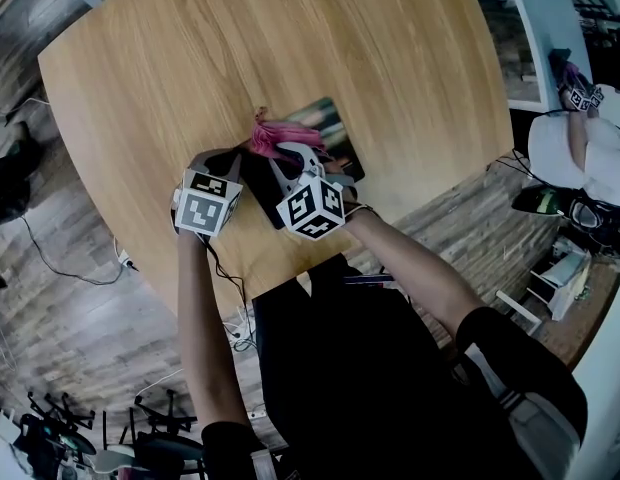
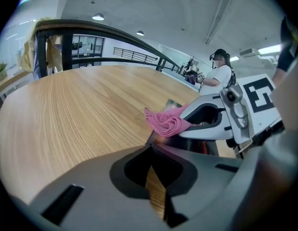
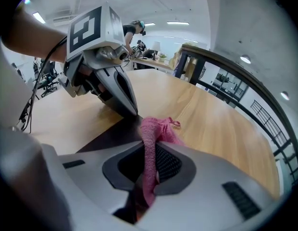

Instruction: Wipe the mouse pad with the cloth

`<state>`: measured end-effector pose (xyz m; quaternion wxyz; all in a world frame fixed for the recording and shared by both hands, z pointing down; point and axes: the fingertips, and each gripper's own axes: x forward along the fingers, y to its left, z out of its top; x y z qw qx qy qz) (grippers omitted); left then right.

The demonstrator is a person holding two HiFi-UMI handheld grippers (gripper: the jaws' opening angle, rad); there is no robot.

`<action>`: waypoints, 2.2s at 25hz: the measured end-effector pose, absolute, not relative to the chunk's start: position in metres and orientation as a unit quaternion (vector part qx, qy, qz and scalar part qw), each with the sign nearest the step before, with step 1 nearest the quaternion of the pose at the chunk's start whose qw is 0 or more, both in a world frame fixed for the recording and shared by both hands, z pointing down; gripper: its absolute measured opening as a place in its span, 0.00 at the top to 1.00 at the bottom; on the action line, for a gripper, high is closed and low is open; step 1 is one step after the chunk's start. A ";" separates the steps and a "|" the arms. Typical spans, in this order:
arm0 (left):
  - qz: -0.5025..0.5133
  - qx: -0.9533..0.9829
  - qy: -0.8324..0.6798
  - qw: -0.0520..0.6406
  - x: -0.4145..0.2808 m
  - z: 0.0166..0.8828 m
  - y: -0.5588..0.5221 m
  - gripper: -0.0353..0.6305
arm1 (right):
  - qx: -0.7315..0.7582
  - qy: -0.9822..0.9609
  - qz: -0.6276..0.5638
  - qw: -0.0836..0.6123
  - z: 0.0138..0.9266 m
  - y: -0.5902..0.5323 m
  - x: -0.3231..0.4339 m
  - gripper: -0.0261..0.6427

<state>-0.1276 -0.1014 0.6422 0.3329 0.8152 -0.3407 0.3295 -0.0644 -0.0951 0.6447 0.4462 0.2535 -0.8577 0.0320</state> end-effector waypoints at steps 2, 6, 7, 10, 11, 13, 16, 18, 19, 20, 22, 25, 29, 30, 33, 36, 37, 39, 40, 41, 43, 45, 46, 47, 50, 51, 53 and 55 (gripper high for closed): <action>0.332 0.814 -0.339 0.335 -0.129 0.645 -0.100 0.91 | 0.244 -0.862 0.027 0.444 0.645 -0.092 -0.070 0.88; 0.331 0.815 -0.337 0.335 -0.129 0.646 -0.100 0.91 | 0.220 -0.869 0.012 0.442 0.646 -0.083 -0.081 0.88; 0.331 0.815 -0.336 0.335 -0.129 0.646 -0.100 0.91 | 0.215 -0.871 0.006 0.442 0.646 -0.082 -0.083 0.88; 0.333 0.816 -0.334 0.334 -0.128 0.645 -0.100 0.91 | 0.200 -0.875 -0.007 0.441 0.645 -0.076 -0.088 0.88; 0.333 0.817 -0.333 0.333 -0.128 0.645 -0.100 0.91 | 0.196 -0.876 -0.010 0.441 0.645 -0.074 -0.089 0.88; 0.334 0.817 -0.331 0.333 -0.128 0.645 -0.099 0.91 | 0.187 -0.878 -0.017 0.441 0.645 -0.070 -0.091 0.88; 0.335 0.817 -0.331 0.332 -0.128 0.645 -0.099 0.91 | 0.174 -0.880 -0.027 0.441 0.645 -0.066 -0.095 0.88; 0.334 0.817 -0.332 0.332 -0.128 0.645 -0.099 0.91 | 0.165 -0.882 -0.033 0.441 0.646 -0.063 -0.097 0.88; 0.334 0.817 -0.334 0.332 -0.128 0.646 -0.098 0.91 | 0.160 -0.882 -0.037 0.441 0.646 -0.061 -0.098 0.88; 0.334 0.817 -0.335 0.331 -0.128 0.647 -0.098 0.91 | 0.155 -0.883 -0.040 0.441 0.647 -0.058 -0.099 0.88; 0.335 0.816 -0.336 0.330 -0.128 0.648 -0.097 0.91 | 0.143 -0.884 -0.046 0.442 0.649 -0.053 -0.103 0.88; 0.338 0.814 -0.336 0.332 -0.131 0.648 -0.099 0.91 | 0.133 -0.887 -0.049 0.439 0.648 -0.050 -0.107 0.88; 0.339 0.813 -0.342 0.329 -0.131 0.645 -0.103 0.91 | 0.124 -0.890 -0.056 0.436 0.647 -0.050 -0.108 0.88; 0.341 0.812 -0.344 0.326 -0.131 0.644 -0.104 0.91 | 0.119 -0.891 -0.059 0.435 0.647 -0.048 -0.109 0.88; 0.345 0.810 -0.348 0.323 -0.132 0.645 -0.103 0.91 | 0.105 -0.893 -0.068 0.432 0.647 -0.040 -0.111 0.88; 0.342 0.808 -0.352 0.326 -0.130 0.644 -0.103 0.91 | 0.089 -0.895 -0.078 0.430 0.646 -0.028 -0.111 0.88; 0.343 0.807 -0.353 0.326 -0.129 0.644 -0.102 0.91 | 0.084 -0.895 -0.081 0.429 0.646 -0.024 -0.110 0.88; 0.347 0.806 -0.355 0.323 -0.129 0.644 -0.102 0.91 | 0.075 -0.897 -0.086 0.427 0.646 -0.016 -0.110 0.88; 0.349 0.804 -0.357 0.322 -0.129 0.645 -0.102 0.91 | 0.071 -0.897 -0.088 0.426 0.646 -0.011 -0.110 0.88; 0.351 0.803 -0.358 0.322 -0.129 0.645 -0.102 0.91 | 0.066 -0.898 -0.090 0.426 0.646 -0.007 -0.109 0.88; 0.354 0.801 -0.360 0.322 -0.130 0.646 -0.101 0.91 | 0.055 -0.899 -0.094 0.424 0.646 0.001 -0.108 0.88; 0.353 0.800 -0.365 0.320 -0.130 0.645 -0.102 0.91 | 0.046 -0.900 -0.096 0.422 0.645 0.010 -0.107 0.88; 0.352 0.800 -0.367 0.317 -0.130 0.643 -0.104 0.91 | 0.042 -0.901 -0.096 0.422 0.645 0.013 -0.106 0.88; 0.352 0.800 -0.369 0.316 -0.130 0.643 -0.104 0.91 | 0.039 -0.901 -0.096 0.421 0.645 0.017 -0.105 0.88; 0.353 0.798 -0.374 0.315 -0.130 0.643 -0.105 0.91 | 0.027 -0.902 -0.094 0.421 0.645 0.030 -0.099 0.88; 0.354 0.797 -0.374 0.316 -0.131 0.644 -0.104 0.91 | 0.023 -0.902 -0.094 0.420 0.645 0.036 -0.096 0.88; 0.356 0.795 -0.374 0.318 -0.131 0.644 -0.103 0.91 | 0.014 -0.903 -0.092 0.419 0.645 0.047 -0.089 0.88; 0.360 0.794 -0.374 0.318 -0.132 0.646 -0.102 0.91 | 0.007 -0.904 -0.090 0.418 0.645 0.057 -0.082 0.88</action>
